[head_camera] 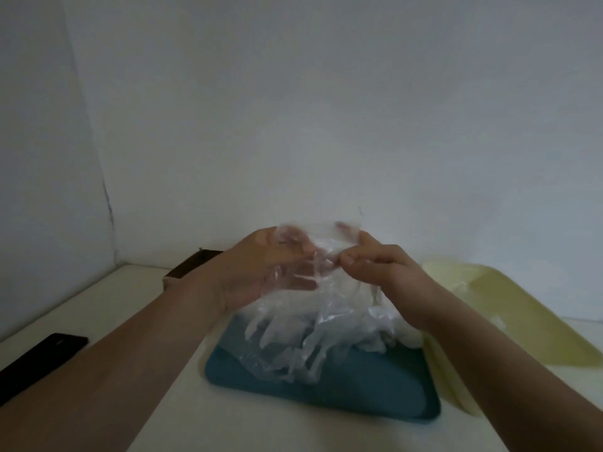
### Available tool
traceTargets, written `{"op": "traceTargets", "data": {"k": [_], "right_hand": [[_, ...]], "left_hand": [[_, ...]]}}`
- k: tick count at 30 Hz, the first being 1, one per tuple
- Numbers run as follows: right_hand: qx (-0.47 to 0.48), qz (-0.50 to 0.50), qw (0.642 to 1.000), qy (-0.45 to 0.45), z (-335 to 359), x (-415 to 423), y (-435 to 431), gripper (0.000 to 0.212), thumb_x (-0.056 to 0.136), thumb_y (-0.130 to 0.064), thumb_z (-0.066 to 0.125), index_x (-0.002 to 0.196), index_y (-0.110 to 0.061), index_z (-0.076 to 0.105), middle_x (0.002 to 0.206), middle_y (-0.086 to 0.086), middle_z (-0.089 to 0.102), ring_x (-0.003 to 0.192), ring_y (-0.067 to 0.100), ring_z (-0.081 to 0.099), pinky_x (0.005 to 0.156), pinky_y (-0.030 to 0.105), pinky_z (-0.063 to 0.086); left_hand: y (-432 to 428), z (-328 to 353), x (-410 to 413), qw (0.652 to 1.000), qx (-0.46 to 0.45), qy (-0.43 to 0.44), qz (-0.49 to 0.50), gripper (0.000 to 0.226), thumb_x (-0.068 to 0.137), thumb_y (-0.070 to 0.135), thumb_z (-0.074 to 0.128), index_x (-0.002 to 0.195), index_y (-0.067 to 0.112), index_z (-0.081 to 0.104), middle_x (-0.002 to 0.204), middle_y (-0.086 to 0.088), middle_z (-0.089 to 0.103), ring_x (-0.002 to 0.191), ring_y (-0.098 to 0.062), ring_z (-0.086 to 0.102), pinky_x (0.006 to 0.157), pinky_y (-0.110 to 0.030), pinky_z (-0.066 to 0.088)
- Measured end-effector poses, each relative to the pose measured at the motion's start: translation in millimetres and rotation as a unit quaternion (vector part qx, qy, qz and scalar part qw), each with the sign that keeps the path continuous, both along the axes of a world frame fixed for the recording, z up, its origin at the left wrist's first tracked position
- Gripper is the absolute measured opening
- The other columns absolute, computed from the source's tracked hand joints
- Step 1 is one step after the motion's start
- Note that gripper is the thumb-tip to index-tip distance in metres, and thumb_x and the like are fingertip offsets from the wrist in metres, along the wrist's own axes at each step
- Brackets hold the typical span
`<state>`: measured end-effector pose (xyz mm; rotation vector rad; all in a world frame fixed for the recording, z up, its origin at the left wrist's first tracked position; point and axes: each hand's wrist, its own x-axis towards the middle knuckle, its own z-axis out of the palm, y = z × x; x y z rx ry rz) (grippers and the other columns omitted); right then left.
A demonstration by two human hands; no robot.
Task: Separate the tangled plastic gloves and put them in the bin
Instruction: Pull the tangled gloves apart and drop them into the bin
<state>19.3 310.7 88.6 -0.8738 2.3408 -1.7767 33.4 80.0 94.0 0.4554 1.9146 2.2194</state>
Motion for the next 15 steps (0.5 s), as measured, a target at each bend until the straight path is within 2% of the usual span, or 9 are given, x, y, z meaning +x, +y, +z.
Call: {"op": "traceTargets", "data": {"k": [2, 3, 5, 6, 8, 10, 12, 13, 15], "right_hand": [[-0.036, -0.012, 0.999, -0.004, 1.9, 1.1, 13.0, 0.020, 0.098, -0.007, 0.060, 0.099, -0.005, 0.081, 0.120, -0.001, 0.075, 0.108, 0.009, 0.069, 0.099, 0.030, 0.049], [-0.057, -0.015, 0.998, -0.006, 3.0, 2.3, 20.6, 0.020, 0.097, -0.003, 0.060, 0.094, 0.000, 0.079, 0.103, 0.010, 0.078, 0.094, 0.017, 0.072, 0.087, 0.031, 0.053], [-0.099, -0.021, 0.995, -0.018, 4.7, 3.5, 32.8, 0.024, 0.095, 0.001, 0.056, 0.081, 0.004, 0.075, 0.079, 0.020, 0.071, 0.068, 0.020, 0.067, 0.064, 0.024, 0.052], [-0.116, -0.031, 0.992, -0.026, 4.8, 3.8, 36.7, 0.029, 0.096, 0.003, 0.054, 0.075, 0.002, 0.073, 0.071, 0.018, 0.068, 0.061, 0.019, 0.063, 0.057, 0.022, 0.050], [-0.141, -0.059, 0.987, -0.039, 1.6, 0.3, 44.0, 0.030, 0.095, 0.002, 0.054, 0.071, 0.001, 0.072, 0.064, 0.012, 0.064, 0.055, 0.020, 0.058, 0.050, 0.023, 0.046], [-0.144, -0.083, 0.985, -0.039, -1.6, -3.5, 51.7, 0.024, 0.089, -0.008, 0.059, 0.072, -0.003, 0.075, 0.066, 0.014, 0.062, 0.056, 0.023, 0.053, 0.050, 0.025, 0.040], [-0.148, -0.099, 0.983, -0.049, -3.0, -5.7, 59.6, 0.023, 0.090, -0.008, 0.059, 0.074, -0.004, 0.075, 0.069, 0.014, 0.061, 0.057, 0.022, 0.051, 0.051, 0.028, 0.035], [-0.153, -0.105, 0.981, -0.059, -3.3, -6.6, 64.0, 0.025, 0.093, -0.006, 0.057, 0.075, -0.003, 0.074, 0.070, 0.013, 0.061, 0.057, 0.021, 0.051, 0.053, 0.029, 0.034], [-0.151, -0.110, 0.980, -0.069, -1.6, -6.3, 68.0, 0.026, 0.096, -0.006, 0.056, 0.078, -0.004, 0.075, 0.072, 0.012, 0.063, 0.063, 0.024, 0.052, 0.057, 0.032, 0.033]], "left_hand": [[13.9, -1.2, 1.5, 1.000, 0.009, 0.001, -0.012, 0.011, 0.092, 0.009, 0.071, 0.102, 0.009, 0.065, 0.108, -0.020, 0.073, 0.098, -0.032, 0.075, 0.085, -0.045, 0.063], [20.8, -2.5, 0.5, 1.000, 0.011, -0.001, -0.008, 0.010, 0.093, 0.009, 0.070, 0.102, 0.009, 0.065, 0.105, -0.018, 0.074, 0.096, -0.032, 0.075, 0.084, -0.045, 0.064], [32.5, -4.3, -1.2, 1.000, -0.002, 0.000, 0.011, 0.010, 0.095, 0.012, 0.068, 0.104, 0.008, 0.066, 0.102, -0.017, 0.076, 0.092, -0.031, 0.076, 0.083, -0.043, 0.064], [35.4, -4.1, -2.9, 0.999, -0.007, 0.005, 0.032, 0.009, 0.096, 0.013, 0.068, 0.104, 0.008, 0.067, 0.101, -0.016, 0.076, 0.088, -0.028, 0.076, 0.080, -0.040, 0.064], [38.6, -1.5, -8.4, 0.995, 0.012, 0.010, 0.094, 0.005, 0.096, 0.012, 0.068, 0.100, 0.008, 0.070, 0.096, -0.015, 0.077, 0.074, -0.019, 0.073, 0.067, -0.031, 0.063], [39.8, 0.4, -15.5, 0.986, 0.065, 0.005, 0.155, 0.004, 0.096, 0.010, 0.068, 0.098, 0.009, 0.071, 0.092, -0.014, 0.076, 0.062, -0.014, 0.068, 0.057, -0.027, 0.059], [44.1, -2.3, -19.9, 0.976, 0.112, -0.015, 0.185, 0.007, 0.093, 0.018, 0.072, 0.095, 0.011, 0.072, 0.090, -0.010, 0.075, 0.055, -0.013, 0.066, 0.049, -0.025, 0.055], [48.8, -6.0, -20.2, 0.975, 0.118, -0.038, 0.182, 0.015, 0.088, 0.027, 0.075, 0.094, 0.013, 0.075, 0.089, -0.008, 0.075, 0.056, -0.013, 0.066, 0.049, -0.024, 0.055], [58.0, -16.1, -16.7, 0.980, 0.101, -0.097, 0.138, 0.036, 0.080, 0.045, 0.078, 0.100, 0.015, 0.081, 0.093, -0.005, 0.077, 0.068, -0.014, 0.070, 0.059, -0.026, 0.060]]}}
